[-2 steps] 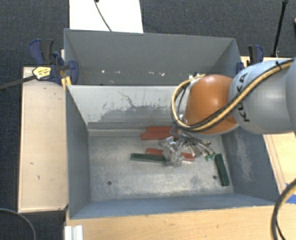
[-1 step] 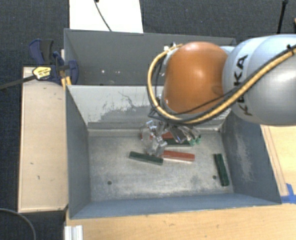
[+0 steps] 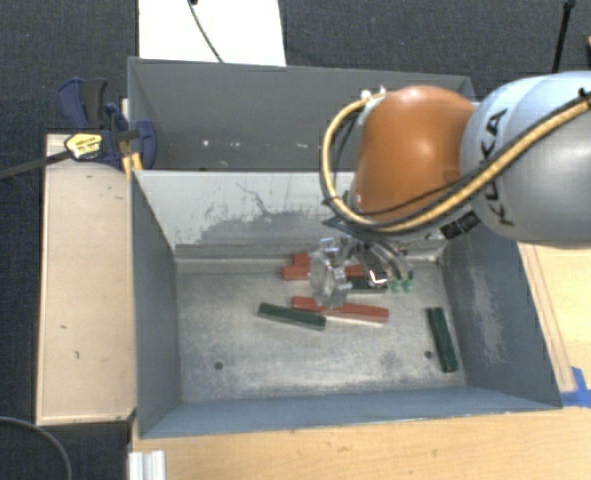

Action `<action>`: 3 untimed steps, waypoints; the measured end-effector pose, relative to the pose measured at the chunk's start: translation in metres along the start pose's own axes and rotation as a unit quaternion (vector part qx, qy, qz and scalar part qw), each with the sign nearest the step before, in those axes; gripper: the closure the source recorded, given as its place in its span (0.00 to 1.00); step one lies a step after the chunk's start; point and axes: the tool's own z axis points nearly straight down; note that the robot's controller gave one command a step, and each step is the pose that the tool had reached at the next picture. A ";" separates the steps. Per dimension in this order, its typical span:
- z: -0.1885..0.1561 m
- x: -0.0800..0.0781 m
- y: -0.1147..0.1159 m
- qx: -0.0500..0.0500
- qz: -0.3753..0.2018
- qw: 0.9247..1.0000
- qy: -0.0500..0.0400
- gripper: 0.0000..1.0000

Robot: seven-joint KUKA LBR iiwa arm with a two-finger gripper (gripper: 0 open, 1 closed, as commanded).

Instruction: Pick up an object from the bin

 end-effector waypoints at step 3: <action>-0.025 0.007 0.009 -0.001 -0.075 0.997 -0.005 1.00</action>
Offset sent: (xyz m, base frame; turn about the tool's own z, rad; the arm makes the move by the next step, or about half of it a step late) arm 0.0176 0.0046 -0.0111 -0.2682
